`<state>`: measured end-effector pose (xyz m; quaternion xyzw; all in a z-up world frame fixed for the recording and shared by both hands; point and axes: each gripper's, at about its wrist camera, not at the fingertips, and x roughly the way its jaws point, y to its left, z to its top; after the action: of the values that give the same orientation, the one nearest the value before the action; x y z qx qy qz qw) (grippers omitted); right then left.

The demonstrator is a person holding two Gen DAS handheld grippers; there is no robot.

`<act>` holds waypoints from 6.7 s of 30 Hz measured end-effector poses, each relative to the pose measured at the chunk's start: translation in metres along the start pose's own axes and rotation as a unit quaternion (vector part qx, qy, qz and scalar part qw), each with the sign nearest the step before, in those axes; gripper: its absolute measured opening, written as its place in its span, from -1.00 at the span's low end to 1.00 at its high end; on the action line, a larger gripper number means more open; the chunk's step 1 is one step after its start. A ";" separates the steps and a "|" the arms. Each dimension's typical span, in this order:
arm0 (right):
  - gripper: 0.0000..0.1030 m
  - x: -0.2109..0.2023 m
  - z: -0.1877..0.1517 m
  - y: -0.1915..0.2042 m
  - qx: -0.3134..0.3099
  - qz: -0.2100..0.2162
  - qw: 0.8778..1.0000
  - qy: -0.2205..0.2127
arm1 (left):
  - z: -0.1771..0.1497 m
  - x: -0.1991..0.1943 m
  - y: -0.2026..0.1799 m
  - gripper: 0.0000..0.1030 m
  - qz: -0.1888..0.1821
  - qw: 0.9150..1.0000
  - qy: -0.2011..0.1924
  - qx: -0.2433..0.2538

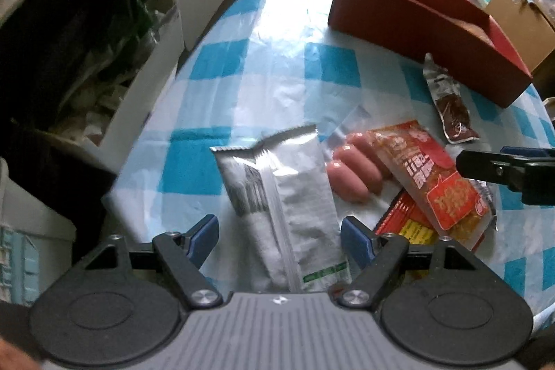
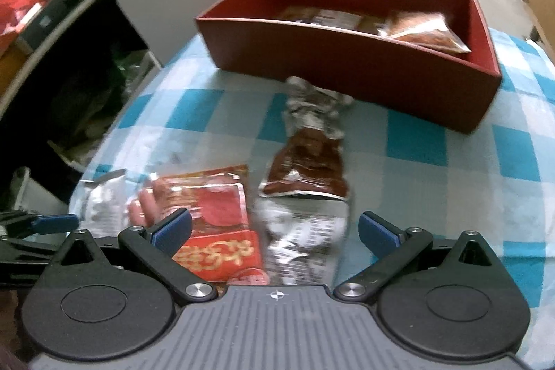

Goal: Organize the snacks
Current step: 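Grasp the silver foil packet with the left gripper while the right grasps the red spicy-strip bag, then lift both held packets and carry them over the red box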

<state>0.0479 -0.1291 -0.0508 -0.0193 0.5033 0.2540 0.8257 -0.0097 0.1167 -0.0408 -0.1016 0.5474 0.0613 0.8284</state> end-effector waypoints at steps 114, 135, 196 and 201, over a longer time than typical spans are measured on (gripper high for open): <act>0.46 -0.046 0.022 0.009 -0.005 0.016 0.994 -0.111 | 0.056 -0.033 -0.056 -0.28 -0.035 0.994 -0.103 0.000; 0.47 -0.047 0.045 -0.015 0.020 -0.002 0.991 -0.132 | 0.090 -0.030 -0.086 -0.28 -0.027 0.989 -0.143 0.036; 0.47 -0.015 0.138 -0.102 0.087 -0.032 0.980 -0.177 | 0.212 0.024 -0.155 -0.28 -0.013 0.975 -0.211 0.068; 0.47 -0.004 0.141 -0.109 0.091 -0.035 0.981 -0.168 | 0.218 0.037 -0.161 -0.28 0.000 0.974 -0.213 0.075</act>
<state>0.2098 -0.1846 -0.0024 0.0811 0.3771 0.1776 0.9053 0.2343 0.0115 0.0243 -0.0234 0.3616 0.0400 0.9312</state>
